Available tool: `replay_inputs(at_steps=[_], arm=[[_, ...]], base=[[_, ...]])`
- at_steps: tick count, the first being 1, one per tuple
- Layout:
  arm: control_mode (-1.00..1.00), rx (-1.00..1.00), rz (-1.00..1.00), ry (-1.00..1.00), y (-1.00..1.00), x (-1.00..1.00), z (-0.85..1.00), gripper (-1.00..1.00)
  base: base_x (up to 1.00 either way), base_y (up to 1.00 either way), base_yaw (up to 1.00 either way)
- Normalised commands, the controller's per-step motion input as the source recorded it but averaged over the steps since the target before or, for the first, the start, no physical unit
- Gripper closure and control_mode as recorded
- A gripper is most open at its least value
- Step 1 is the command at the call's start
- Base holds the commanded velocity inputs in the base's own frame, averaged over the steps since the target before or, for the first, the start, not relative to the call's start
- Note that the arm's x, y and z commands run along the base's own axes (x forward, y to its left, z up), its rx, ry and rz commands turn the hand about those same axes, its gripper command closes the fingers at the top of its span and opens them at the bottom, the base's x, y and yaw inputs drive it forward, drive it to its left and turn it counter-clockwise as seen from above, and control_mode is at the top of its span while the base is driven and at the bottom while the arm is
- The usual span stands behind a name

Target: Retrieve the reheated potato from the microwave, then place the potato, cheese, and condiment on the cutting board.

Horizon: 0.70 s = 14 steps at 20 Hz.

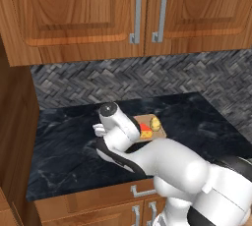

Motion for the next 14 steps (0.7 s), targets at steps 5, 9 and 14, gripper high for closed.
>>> replay_inputs(at_steps=[5,9,14], arm=[[-1.00,0.01,0.00,0.00,-0.11,-0.06,0.12,1.00],[-1.00,0.02,0.00,0.00,-0.01,-0.12,0.35,1.00],[-1.00,0.00,0.00,0.00,0.00,0.02,0.44,1.00]], base=[[0.00,0.00,0.00],[0.00,0.00,0.00],[0.00,0.00,0.00]])
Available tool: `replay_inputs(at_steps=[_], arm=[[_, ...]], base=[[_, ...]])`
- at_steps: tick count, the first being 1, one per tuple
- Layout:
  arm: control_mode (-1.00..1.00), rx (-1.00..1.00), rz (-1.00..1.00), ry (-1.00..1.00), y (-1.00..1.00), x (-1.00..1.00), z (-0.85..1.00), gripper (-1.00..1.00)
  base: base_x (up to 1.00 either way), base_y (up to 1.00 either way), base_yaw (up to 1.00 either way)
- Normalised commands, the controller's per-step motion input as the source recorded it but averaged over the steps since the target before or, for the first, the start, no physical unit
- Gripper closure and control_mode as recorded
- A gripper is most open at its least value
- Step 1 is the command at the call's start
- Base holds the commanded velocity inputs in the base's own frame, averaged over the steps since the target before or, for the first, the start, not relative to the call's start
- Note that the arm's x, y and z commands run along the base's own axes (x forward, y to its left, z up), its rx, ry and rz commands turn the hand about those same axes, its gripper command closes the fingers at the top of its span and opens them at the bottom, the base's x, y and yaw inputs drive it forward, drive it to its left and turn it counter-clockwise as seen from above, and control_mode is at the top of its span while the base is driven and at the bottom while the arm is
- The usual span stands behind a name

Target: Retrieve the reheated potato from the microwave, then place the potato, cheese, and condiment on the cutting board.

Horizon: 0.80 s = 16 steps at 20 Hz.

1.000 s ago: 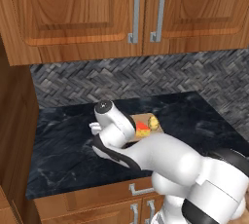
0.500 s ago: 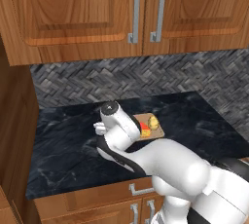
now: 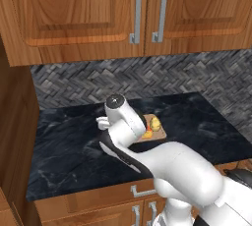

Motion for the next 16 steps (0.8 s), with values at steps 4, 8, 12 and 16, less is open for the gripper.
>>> replay_inputs(at_steps=[4,8,12,16], arm=[[-1.00,0.00,0.00,0.00,-0.07,0.27,0.16,1.00],[-1.00,0.00,0.00,0.01,-0.15,0.41,0.00,1.00],[-1.00,0.00,0.00,0.03,-0.09,0.44,-0.01,1.00],[-1.00,0.00,0.00,0.06,0.00,0.45,-0.07,1.00]], base=[[0.00,0.00,0.00],[0.00,0.00,0.00],[0.00,0.00,0.00],[0.00,0.00,0.00]])
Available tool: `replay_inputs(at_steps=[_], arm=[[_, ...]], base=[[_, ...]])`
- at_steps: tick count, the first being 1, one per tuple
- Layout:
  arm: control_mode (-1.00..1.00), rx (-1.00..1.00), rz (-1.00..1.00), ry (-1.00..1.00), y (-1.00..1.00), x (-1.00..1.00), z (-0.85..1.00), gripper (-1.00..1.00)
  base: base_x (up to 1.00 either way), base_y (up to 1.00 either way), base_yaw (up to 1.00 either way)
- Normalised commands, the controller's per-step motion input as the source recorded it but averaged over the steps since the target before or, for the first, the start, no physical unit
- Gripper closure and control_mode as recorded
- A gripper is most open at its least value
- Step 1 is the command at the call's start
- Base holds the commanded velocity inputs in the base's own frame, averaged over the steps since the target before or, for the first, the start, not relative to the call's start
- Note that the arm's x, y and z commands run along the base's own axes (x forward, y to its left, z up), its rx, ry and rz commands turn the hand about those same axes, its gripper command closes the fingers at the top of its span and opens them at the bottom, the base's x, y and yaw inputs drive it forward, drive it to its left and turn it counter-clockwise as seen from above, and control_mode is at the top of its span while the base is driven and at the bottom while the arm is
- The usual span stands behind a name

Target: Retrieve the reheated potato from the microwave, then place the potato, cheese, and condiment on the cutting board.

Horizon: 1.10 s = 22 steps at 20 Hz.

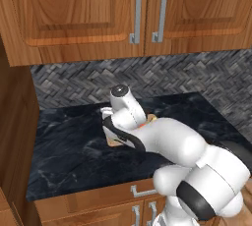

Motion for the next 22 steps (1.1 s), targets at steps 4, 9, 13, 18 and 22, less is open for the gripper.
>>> replay_inputs(at_steps=[4,9,13,18,22], arm=[[-1.00,0.00,0.02,0.09,0.00,0.38,-0.10,1.00],[-1.00,0.00,0.05,0.08,0.00,0.24,-0.17,1.00],[-1.00,0.00,0.06,0.01,0.00,0.10,-0.19,1.00],[-1.00,0.02,0.05,0.00,0.00,0.08,-0.18,1.00],[-1.00,0.01,0.04,0.00,0.00,0.15,-0.23,1.00]], base=[[0.00,0.00,0.00],[0.00,0.00,0.00],[0.00,0.00,0.00],[0.00,0.00,0.00],[0.00,0.00,0.00]])
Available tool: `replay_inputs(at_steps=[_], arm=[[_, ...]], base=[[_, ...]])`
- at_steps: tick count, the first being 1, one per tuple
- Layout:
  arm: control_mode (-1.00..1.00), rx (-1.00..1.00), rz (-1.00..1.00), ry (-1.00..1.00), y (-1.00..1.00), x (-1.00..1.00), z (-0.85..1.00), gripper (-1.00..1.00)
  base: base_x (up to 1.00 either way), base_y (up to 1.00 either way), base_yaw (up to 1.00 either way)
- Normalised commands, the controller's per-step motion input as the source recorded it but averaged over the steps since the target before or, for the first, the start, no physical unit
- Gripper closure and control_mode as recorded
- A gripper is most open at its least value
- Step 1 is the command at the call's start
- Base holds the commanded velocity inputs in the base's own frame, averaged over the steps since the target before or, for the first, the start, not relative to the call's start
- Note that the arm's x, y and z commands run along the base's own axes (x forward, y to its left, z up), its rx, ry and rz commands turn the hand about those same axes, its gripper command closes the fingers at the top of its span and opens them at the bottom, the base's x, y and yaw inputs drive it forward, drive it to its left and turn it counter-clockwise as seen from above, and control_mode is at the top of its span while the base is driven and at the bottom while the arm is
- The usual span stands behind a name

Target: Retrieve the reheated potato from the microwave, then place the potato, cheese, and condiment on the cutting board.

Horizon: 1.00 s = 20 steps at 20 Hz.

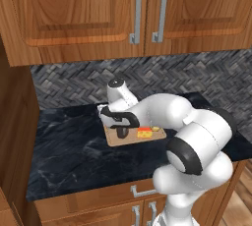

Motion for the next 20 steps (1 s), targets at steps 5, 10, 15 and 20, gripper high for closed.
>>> replay_inputs(at_steps=[5,10,15,20], arm=[[-1.00,0.00,0.03,0.00,0.00,0.13,-0.25,1.00],[-1.00,0.00,0.01,0.00,-0.03,-0.04,-0.23,-1.00],[-1.00,0.01,0.00,0.00,-0.01,-0.06,-0.21,-1.00],[-1.00,0.00,0.00,0.00,0.00,-0.07,-0.18,-1.00]], base=[[0.00,0.00,0.00],[0.00,0.00,0.00],[0.00,0.00,0.00],[0.00,0.00,0.00]])
